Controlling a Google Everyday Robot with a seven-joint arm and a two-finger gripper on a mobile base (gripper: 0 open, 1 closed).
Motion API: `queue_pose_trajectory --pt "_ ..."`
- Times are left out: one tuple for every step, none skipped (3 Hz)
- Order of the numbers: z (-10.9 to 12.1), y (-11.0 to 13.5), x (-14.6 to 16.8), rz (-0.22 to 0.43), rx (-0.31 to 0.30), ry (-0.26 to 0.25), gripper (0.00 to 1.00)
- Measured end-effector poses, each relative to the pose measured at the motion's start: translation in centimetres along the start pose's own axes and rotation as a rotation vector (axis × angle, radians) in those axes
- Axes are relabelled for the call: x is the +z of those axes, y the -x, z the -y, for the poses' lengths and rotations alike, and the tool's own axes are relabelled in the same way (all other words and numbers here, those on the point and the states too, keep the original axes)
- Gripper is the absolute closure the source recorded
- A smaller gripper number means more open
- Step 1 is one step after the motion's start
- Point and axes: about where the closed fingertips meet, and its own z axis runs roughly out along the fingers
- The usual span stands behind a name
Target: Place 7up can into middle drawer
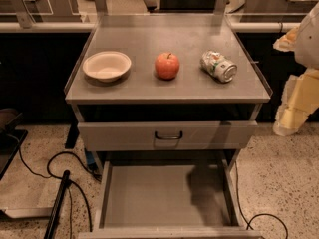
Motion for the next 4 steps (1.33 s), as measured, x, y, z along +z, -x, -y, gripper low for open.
queue_pose_trajectory --pt "0.0 0.0 0.0 0.0 0.0 0.0 0.0" --pt "0.9 0.4 0.3 0.002 0.032 -0.022 0.0" --pt "3.5 1.4 1.9 -0.001 0.12 -0.026 0.0" --pt "6.2 2.1 4.4 -0.036 0.205 -0.021 0.0"
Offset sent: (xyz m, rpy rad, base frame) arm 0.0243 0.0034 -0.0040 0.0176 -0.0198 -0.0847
